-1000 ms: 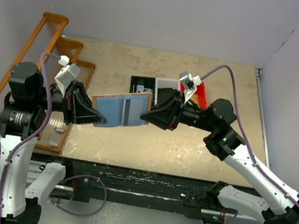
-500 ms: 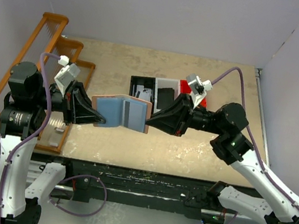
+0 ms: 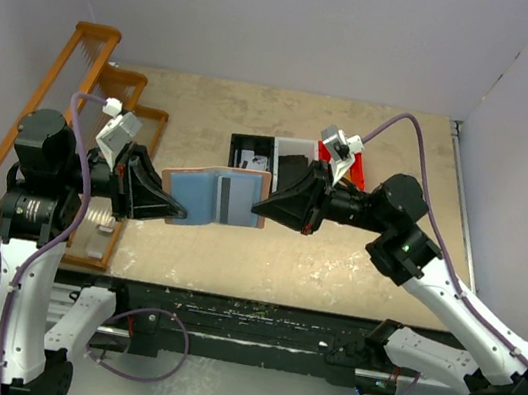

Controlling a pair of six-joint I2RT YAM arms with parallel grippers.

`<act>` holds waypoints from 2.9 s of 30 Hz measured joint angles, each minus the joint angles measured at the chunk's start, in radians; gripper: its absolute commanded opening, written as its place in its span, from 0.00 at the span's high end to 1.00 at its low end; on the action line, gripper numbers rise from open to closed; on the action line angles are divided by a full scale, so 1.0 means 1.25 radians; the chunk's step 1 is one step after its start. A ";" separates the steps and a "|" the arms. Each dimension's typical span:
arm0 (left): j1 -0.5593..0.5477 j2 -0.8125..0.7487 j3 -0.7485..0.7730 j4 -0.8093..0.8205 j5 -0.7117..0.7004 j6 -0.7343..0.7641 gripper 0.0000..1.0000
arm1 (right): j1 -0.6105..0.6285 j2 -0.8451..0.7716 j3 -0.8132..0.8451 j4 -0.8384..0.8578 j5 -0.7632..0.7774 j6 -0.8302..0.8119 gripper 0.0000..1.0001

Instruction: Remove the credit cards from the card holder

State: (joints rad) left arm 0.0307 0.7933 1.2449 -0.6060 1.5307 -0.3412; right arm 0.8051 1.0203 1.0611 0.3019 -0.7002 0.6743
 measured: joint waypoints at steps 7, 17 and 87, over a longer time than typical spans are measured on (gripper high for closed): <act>0.000 0.000 0.000 0.006 0.000 0.000 1.00 | 0.002 -0.016 -0.001 0.026 -0.033 0.016 0.96; 0.000 0.000 0.000 0.018 0.002 -0.014 1.00 | 0.004 -0.017 -0.005 0.051 -0.063 0.033 0.79; 0.002 0.005 -0.024 -0.071 -0.087 0.137 0.35 | 0.447 0.252 0.425 -0.516 0.843 -0.184 1.00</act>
State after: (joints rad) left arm 0.0326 0.8001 1.2144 -0.6945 1.4220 -0.1703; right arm 1.3636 1.3350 1.5921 -0.3435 0.3538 0.4442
